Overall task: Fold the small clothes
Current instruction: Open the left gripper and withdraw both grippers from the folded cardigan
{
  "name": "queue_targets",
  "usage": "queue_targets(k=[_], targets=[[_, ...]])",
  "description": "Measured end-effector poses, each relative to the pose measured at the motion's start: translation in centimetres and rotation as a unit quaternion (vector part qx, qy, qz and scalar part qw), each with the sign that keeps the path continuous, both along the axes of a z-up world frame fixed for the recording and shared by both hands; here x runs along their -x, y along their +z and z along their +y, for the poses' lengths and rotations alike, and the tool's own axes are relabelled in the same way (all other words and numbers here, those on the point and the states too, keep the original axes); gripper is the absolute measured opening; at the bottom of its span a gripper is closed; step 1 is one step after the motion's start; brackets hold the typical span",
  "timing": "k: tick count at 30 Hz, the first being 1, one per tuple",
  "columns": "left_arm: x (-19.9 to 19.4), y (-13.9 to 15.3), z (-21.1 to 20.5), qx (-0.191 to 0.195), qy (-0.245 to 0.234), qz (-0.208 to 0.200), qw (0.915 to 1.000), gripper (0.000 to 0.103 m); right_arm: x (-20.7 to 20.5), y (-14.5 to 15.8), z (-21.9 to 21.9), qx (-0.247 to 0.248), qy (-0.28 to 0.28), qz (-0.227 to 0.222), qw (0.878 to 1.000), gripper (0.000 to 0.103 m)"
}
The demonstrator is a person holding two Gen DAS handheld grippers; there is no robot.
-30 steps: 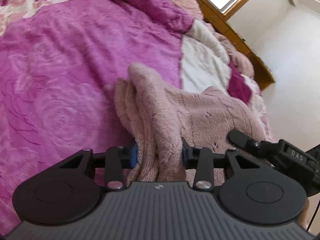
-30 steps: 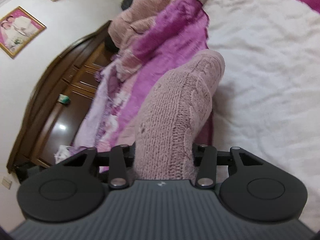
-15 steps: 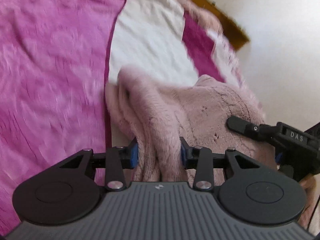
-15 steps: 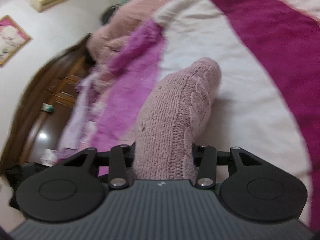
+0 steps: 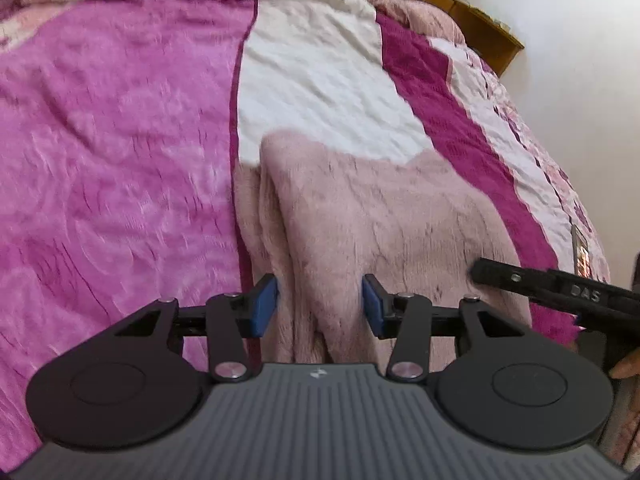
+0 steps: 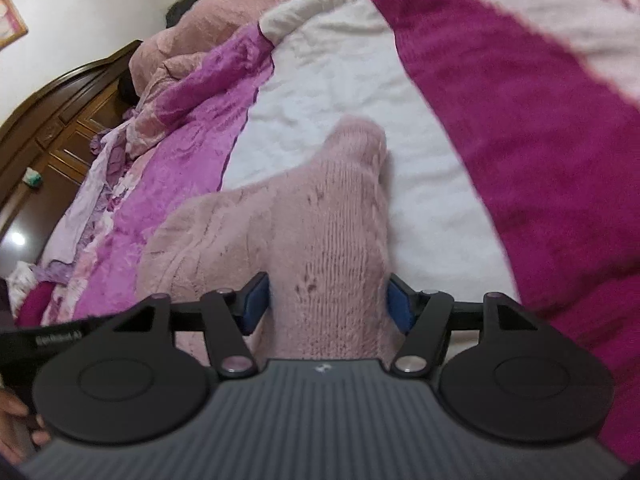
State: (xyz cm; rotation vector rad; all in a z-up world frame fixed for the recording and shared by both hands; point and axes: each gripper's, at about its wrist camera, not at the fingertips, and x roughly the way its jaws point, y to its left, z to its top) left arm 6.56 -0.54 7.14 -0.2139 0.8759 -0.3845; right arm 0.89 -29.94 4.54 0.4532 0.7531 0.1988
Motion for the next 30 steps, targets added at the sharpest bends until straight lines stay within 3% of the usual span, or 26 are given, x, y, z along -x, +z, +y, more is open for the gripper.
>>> queue_targets(k=[4, 7, 9, 12, 14, 21, 30], targets=[[-0.9, 1.5, -0.2, -0.010, 0.014, -0.044, 0.9989, 0.052, -0.3, 1.4, -0.8, 0.025, -0.018, -0.030, 0.999, 0.064], [-2.2, 1.0, -0.8, -0.012, 0.011, -0.034, 0.9993, 0.052, -2.2, 0.4, -0.6, 0.010, -0.025, -0.004, 1.000, 0.057], [-2.9, 0.0, -1.5, -0.050, 0.018, -0.034, 0.9980, 0.052, -3.0, -0.4, 0.6, 0.014, -0.023, 0.012, 1.000, 0.058], [-3.3, -1.4, -1.4, -0.080, 0.023, -0.052, 0.9952, 0.065, -3.5, -0.5, 3.1, 0.067, -0.020, -0.006, 0.998, 0.058], [-3.7, -1.6, -0.9, -0.078, 0.024, -0.049, 0.9955, 0.066, -3.7, -0.6, 3.6, 0.079, -0.025, -0.010, 0.997, 0.058], [-3.6, -1.0, -0.4, -0.071, 0.029, -0.040, 0.9963, 0.067, -2.7, -0.2, 2.1, 0.039, -0.033, -0.011, 0.999, 0.059], [1.1, 2.0, -0.6, -0.092, 0.039, -0.058, 0.9933, 0.068, 0.5, 1.5, 1.4, 0.031, -0.052, -0.034, 0.998, 0.063]])
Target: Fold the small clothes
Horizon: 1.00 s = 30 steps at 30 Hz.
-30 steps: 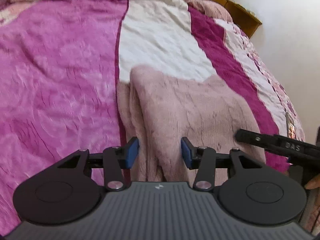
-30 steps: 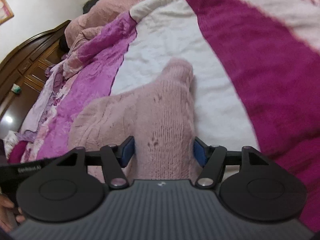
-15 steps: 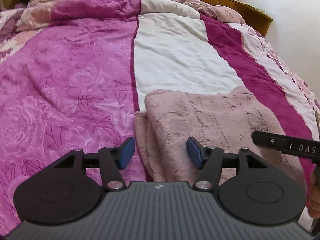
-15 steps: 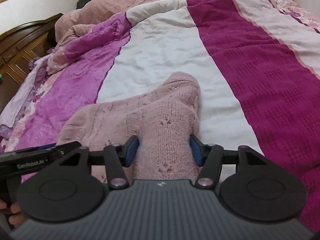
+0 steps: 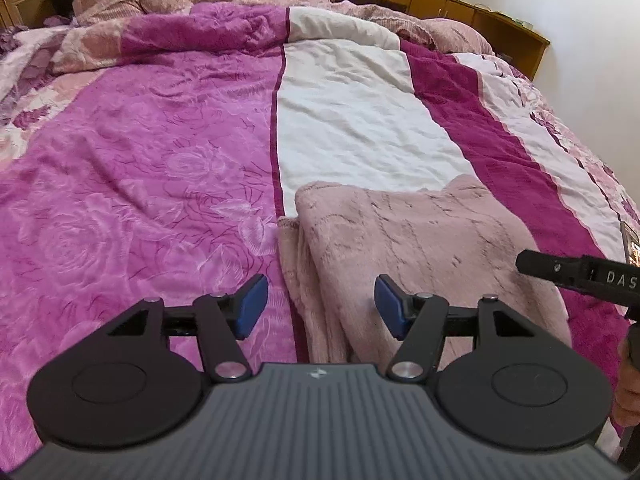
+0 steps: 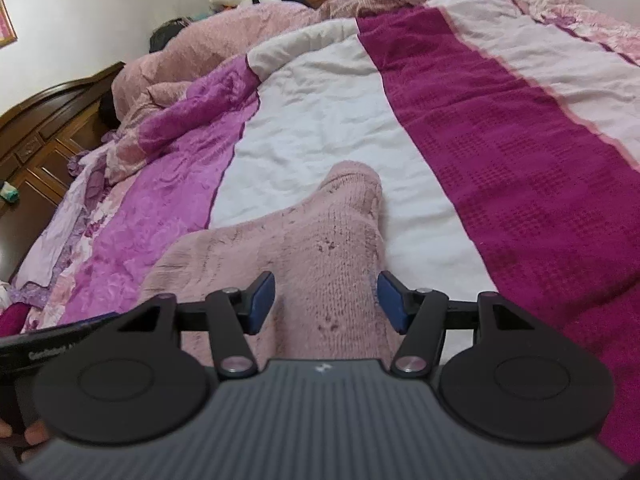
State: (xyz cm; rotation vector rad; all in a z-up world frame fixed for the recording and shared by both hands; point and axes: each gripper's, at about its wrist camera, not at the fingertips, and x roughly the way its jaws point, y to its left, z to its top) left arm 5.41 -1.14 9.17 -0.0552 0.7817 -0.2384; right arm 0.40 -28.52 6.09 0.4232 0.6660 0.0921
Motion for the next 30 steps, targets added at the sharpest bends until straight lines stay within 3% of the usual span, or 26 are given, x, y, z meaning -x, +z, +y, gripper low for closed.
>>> queue_targets(k=[11, 14, 25, 30], targets=[[5.8, 0.1, -1.3, -0.002, 0.011, 0.021, 0.9997, 0.071, 5.3, 1.2, 0.3, 0.015, 0.017, -0.034, 0.999, 0.070], [6.8, -0.5, -1.7, -0.023, 0.015, 0.030, 0.9992, 0.071, 6.7, 0.9, 0.3, 0.014, 0.017, -0.030, 0.999, 0.070], [9.3, -2.4, -2.5, -0.028, 0.026, 0.065, 0.9972, 0.078, 9.6, -1.6, 2.4, 0.076, 0.031, -0.003, 0.997, 0.070], [10.1, -3.6, -3.3, -0.046, 0.025, 0.075, 0.9958, 0.078, 9.8, -2.8, 3.0, 0.075, 0.029, 0.022, 0.997, 0.070]])
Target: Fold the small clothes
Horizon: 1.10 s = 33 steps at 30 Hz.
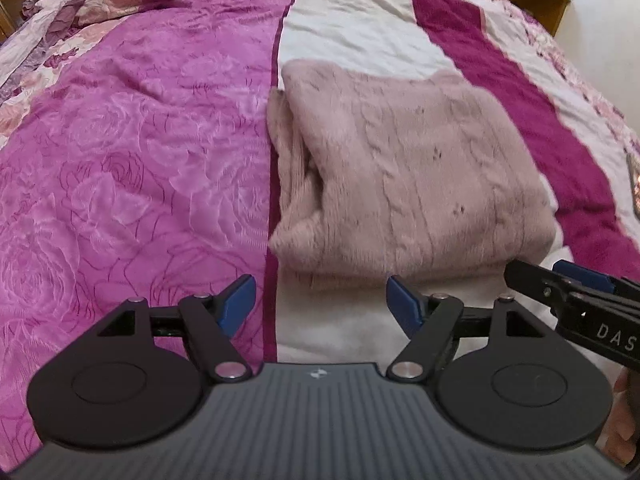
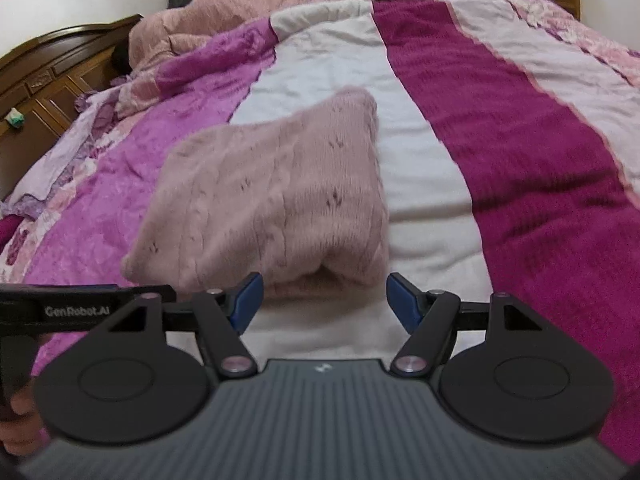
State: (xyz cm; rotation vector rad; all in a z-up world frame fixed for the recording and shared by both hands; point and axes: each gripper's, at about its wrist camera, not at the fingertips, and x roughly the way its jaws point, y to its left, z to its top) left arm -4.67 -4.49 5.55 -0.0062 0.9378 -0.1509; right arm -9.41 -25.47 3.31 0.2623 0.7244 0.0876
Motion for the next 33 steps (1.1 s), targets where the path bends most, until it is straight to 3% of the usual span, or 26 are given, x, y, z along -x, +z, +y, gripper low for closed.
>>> queue_targets(k=[9, 33], targets=[[0.5, -2.1, -0.2, -0.013, 0.012, 0.022, 0.9996, 0.078, -0.1, -1.7, 1.1, 0.006, 0.002, 0.050, 0.999, 0.070], [1.1, -2.4, -0.8, -0.036, 0.014, 0.021, 0.9990, 0.078, 0.1, -2.3, 1.3, 0.005, 0.000, 0.059, 0.998, 0.070]])
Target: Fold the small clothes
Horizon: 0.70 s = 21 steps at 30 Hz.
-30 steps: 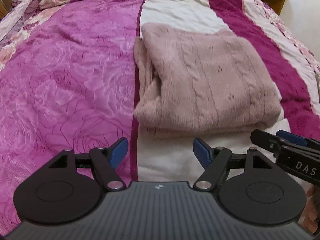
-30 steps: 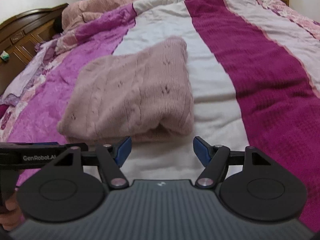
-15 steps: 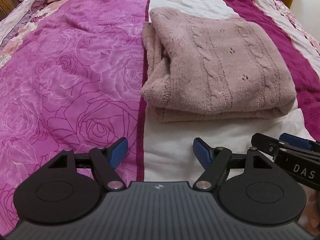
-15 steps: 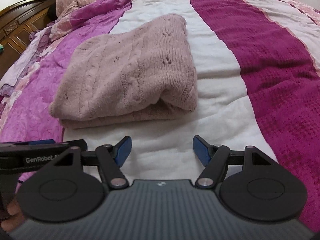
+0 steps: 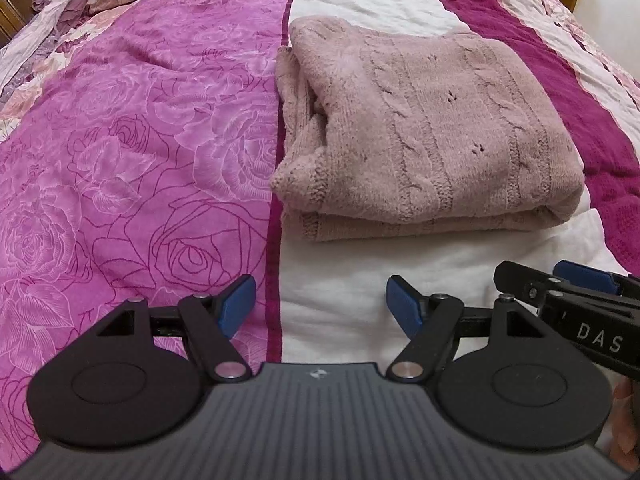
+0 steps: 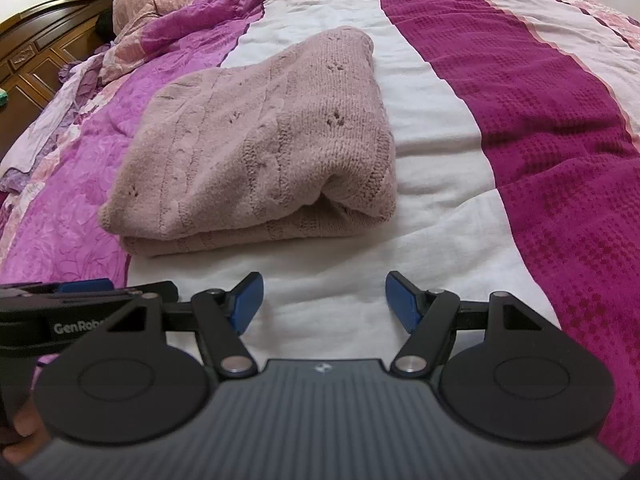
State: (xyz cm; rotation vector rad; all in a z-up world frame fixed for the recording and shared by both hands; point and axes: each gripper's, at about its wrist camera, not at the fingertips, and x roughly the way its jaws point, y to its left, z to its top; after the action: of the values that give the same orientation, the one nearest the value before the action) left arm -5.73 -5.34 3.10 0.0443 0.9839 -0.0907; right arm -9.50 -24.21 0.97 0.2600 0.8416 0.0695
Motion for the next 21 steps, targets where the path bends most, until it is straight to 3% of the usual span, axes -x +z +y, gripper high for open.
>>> queue_targets(k=[21], targets=[[0.12, -0.13, -0.15, -0.003, -0.002, 0.000, 1.0000, 0.078, 0.03, 0.02, 0.05, 0.001, 0.002, 0.000, 1.000, 0.070]])
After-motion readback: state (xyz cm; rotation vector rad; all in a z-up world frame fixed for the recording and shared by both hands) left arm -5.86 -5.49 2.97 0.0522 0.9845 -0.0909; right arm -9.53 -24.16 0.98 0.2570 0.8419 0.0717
